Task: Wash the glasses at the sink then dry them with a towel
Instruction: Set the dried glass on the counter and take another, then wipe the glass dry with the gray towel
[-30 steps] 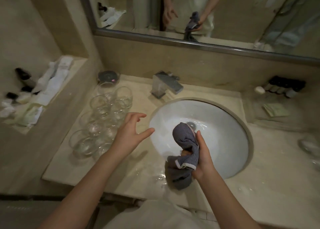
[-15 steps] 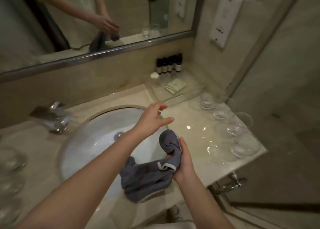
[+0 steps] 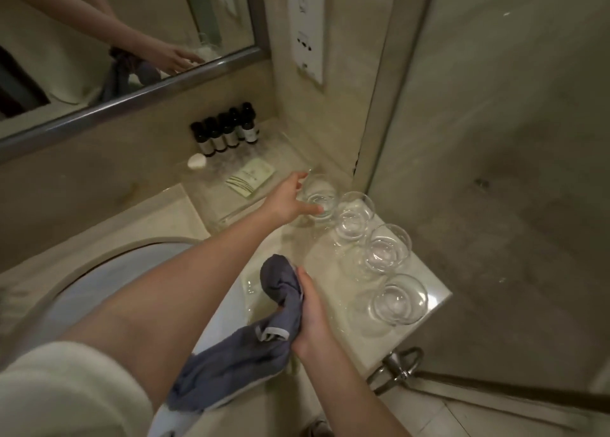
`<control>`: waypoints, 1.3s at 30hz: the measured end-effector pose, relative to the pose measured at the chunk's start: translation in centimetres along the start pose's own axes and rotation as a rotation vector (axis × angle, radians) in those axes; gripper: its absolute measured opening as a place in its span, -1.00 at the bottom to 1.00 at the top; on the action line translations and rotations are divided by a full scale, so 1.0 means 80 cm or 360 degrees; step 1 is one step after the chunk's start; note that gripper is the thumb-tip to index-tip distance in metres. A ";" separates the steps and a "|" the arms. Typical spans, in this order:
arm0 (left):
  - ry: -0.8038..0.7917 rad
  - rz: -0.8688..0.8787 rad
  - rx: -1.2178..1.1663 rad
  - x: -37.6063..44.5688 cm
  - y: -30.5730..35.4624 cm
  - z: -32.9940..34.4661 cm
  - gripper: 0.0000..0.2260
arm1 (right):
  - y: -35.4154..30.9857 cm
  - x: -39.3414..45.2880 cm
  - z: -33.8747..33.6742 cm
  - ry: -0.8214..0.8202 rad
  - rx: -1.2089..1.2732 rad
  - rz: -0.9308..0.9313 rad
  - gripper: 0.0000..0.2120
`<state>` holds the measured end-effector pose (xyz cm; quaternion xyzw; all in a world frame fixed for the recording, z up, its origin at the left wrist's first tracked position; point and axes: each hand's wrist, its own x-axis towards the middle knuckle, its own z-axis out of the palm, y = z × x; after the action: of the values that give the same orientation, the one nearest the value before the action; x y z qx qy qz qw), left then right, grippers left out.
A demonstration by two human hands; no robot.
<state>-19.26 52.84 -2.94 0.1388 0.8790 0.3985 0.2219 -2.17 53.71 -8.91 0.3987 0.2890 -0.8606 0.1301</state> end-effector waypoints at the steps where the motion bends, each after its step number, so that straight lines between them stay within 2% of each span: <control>1: -0.0020 0.0001 0.0020 0.009 0.001 0.003 -0.21 | -0.006 -0.005 0.002 0.0040 -0.0020 -0.0004 -0.49; 4: -0.0057 -0.0007 0.0114 0.033 -0.002 0.013 -0.12 | -0.018 0.010 -0.008 0.0016 0.0038 -0.0053 -0.65; 8: -0.0100 -0.0018 0.0139 0.048 -0.004 0.022 -0.08 | -0.020 0.009 -0.019 0.0105 -0.0062 -0.0079 -0.71; 10: -0.0119 -0.0030 0.0077 0.051 -0.005 0.026 -0.08 | -0.020 0.007 -0.022 0.0066 -0.0059 -0.0055 -0.65; 13: -0.0101 -0.0061 -0.0006 0.054 -0.009 0.029 -0.15 | -0.023 0.007 -0.026 0.0097 -0.0183 -0.0074 -0.69; 18: -0.0055 -0.0140 -0.0079 0.041 -0.013 0.020 -0.20 | -0.032 0.001 -0.017 0.0010 -0.0079 -0.0043 -0.68; 20: 0.0021 -0.0182 -0.0142 0.026 -0.021 0.008 -0.22 | -0.034 0.000 -0.006 0.0054 -0.0090 -0.0103 -0.75; 22: 0.0144 -0.0210 -0.0261 0.006 -0.030 -0.009 -0.25 | -0.036 -0.005 0.003 0.0070 -0.0135 -0.0176 -0.66; 24: 0.0292 -0.0253 -0.0432 -0.021 -0.037 -0.032 -0.28 | -0.034 -0.007 0.004 0.0012 -0.0117 -0.0321 -0.62; 28: 0.0581 -0.0308 -0.0930 -0.093 -0.048 -0.086 -0.25 | -0.044 -0.030 0.032 -0.0063 -0.0436 -0.0804 -0.76; 31: 0.0708 -0.0259 -0.1237 -0.152 -0.058 -0.122 -0.29 | -0.043 -0.054 0.068 -0.0253 -0.0702 -0.1149 -0.76; 35: 0.0890 -0.0220 -0.1583 -0.224 -0.073 -0.142 -0.42 | -0.020 -0.089 0.115 -0.0496 -0.0925 -0.1406 -0.71; 39: 0.1071 -0.0217 -0.1841 -0.282 -0.084 -0.137 -0.30 | 0.017 -0.110 0.147 -0.0683 -0.1462 -0.1665 -0.62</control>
<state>-5.74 32.03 4.68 -0.1900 0.5520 0.8119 -0.0008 -3.03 45.46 3.30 -0.0641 0.7420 -0.6612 -0.0904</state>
